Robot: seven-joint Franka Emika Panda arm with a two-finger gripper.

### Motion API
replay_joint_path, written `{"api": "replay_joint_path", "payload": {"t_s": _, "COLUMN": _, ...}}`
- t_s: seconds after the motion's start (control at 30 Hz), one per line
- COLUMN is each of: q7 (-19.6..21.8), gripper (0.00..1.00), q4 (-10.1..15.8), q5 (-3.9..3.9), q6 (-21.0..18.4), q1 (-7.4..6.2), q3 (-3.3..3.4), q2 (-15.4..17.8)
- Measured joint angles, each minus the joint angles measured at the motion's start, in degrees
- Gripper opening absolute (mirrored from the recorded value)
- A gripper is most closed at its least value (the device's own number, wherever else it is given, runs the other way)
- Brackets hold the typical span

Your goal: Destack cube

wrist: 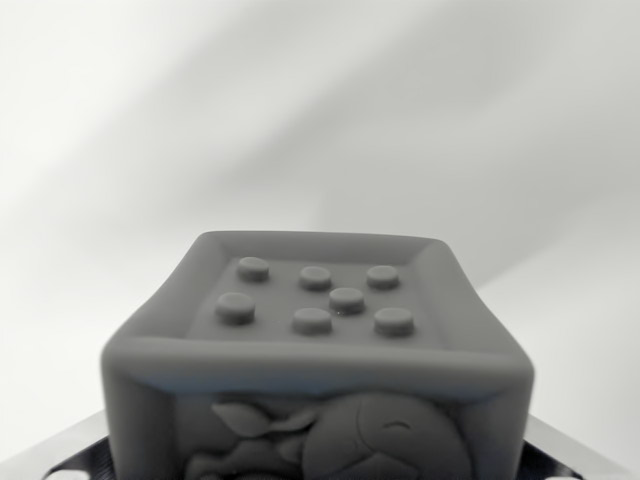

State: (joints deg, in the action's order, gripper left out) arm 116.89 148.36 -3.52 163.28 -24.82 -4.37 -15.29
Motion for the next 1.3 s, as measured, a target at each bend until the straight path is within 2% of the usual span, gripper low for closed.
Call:
{"api": "replay_joint_path", "payload": {"t_s": 0.23, "q7": 0.4, "gripper": 0.00, "q4": -0.6, "q5": -0.50, "q6": 2.4, "q1": -0.66, "q3": 0.77, "q2": -3.1}}
{"api": "replay_joint_path", "payload": {"t_s": 0.63, "q7": 0.5, "gripper": 0.00, "q4": -1.6, "q5": -0.56, "q6": 5.4, "q1": -1.80, "q3": 1.95, "q2": -6.9}}
{"api": "replay_joint_path", "payload": {"t_s": 1.1, "q7": 0.5, "gripper": 0.00, "q4": -2.1, "q5": -0.56, "q6": 6.8, "q1": -2.30, "q3": 2.45, "q2": -8.9}}
{"api": "replay_joint_path", "payload": {"t_s": 1.13, "q7": 0.5, "gripper": 1.00, "q4": -2.2, "q5": -0.56, "q6": 6.8, "q1": -2.31, "q3": 2.46, "q2": -8.9}}
{"api": "replay_joint_path", "payload": {"t_s": 1.3, "q7": 0.5, "gripper": 1.00, "q4": -2.2, "q5": -0.56, "q6": 6.8, "q1": -2.32, "q3": 2.47, "q2": -8.9}}
